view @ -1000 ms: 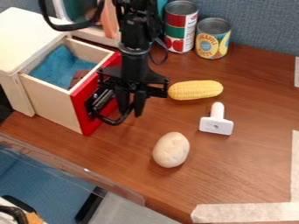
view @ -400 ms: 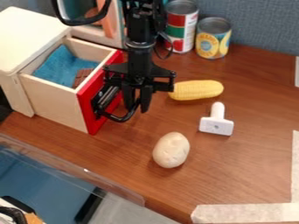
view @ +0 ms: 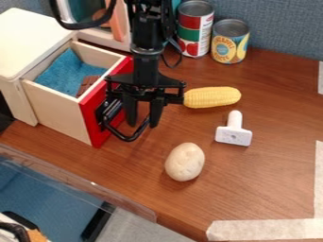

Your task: Open the drawer

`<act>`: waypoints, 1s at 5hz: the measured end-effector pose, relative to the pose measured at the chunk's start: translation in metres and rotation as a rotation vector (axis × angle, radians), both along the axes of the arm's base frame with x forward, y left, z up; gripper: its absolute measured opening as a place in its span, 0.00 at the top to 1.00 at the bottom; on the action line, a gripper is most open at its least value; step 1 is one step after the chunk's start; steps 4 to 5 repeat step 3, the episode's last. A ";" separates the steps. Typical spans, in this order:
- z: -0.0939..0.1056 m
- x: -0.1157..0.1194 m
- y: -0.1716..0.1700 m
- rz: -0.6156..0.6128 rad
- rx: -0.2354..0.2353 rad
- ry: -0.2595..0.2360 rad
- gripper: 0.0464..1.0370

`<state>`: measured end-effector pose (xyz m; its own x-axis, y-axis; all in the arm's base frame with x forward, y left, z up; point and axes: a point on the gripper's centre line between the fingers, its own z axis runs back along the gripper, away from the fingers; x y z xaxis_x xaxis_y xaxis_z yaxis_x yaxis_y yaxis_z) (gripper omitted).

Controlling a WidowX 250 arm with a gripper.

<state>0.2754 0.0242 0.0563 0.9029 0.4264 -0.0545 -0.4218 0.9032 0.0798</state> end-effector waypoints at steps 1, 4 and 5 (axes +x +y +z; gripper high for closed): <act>0.019 -0.006 0.000 -0.015 0.026 -0.050 0.15; 0.077 -0.029 0.007 -0.034 0.051 -0.190 0.03; 0.077 -0.029 0.007 -0.034 0.051 -0.190 0.03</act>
